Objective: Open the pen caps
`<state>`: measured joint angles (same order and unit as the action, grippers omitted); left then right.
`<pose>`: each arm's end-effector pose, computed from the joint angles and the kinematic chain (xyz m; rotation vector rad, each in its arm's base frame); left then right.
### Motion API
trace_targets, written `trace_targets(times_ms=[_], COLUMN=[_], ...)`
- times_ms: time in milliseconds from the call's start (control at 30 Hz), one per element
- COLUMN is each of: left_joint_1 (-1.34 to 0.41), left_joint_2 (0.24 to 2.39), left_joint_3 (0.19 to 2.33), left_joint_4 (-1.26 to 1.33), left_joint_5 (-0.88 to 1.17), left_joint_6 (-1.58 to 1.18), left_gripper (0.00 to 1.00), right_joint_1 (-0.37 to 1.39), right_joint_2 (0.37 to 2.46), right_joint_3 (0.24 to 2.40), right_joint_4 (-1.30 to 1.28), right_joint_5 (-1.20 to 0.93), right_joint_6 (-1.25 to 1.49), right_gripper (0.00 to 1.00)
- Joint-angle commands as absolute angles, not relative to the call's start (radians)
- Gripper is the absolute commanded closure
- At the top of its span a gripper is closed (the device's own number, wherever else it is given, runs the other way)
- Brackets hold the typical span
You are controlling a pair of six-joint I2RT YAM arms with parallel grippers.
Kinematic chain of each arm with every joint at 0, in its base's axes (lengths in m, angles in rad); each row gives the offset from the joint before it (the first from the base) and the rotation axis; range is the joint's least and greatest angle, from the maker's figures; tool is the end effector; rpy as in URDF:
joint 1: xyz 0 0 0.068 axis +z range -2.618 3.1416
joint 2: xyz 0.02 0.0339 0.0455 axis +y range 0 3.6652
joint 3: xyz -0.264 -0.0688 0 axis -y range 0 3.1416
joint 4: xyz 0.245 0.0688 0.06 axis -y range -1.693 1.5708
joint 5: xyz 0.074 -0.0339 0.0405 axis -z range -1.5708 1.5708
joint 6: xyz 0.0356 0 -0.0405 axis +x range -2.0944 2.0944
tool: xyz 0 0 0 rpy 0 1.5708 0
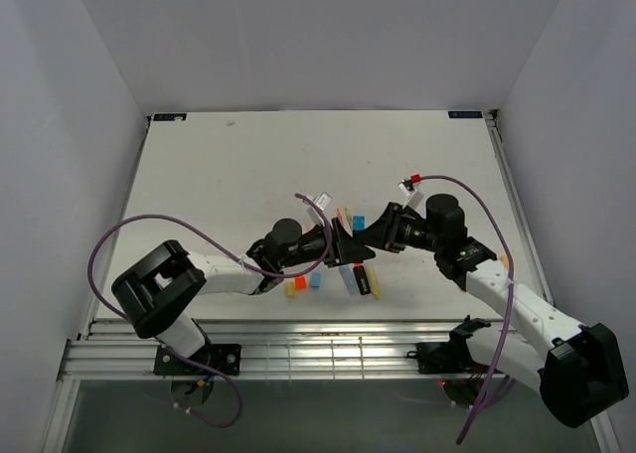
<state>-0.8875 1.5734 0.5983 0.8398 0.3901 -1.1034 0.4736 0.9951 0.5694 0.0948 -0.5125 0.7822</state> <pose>0.1876 -0.2519 0.1939 0.1297 2.0606 -1.7092 0.1909 0.1175 0.2543 -0.0640 2.0903 1.2979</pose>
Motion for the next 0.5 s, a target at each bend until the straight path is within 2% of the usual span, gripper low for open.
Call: trace_targets(times_ms=[0, 67, 467], left_joint_1=[-0.893, -0.893, -0.812], left_joint_2=[1.522, 1.496, 1.191], left_joint_3=[0.563, 0.525, 0.382], left_joint_4=[0.867, 0.851, 0.608], left_joint_5=[0.399, 0.393, 0.339], left_joint_6=[-1.086, -1.054, -0.940], left_gripper=[0.38, 0.33, 0.26], right_joint_1=[0.485, 0.485, 0.485], right_joint_2=[0.976, 0.980, 0.979], right_joint_3=[0.606, 0.615, 0.614], right_joint_4=[0.097, 0.084, 0.029], right_joint_5=[-0.528, -0.522, -0.554], right_joint_6=[0.765, 0.749, 0.684], right_gripper=[0.92, 0.92, 0.92])
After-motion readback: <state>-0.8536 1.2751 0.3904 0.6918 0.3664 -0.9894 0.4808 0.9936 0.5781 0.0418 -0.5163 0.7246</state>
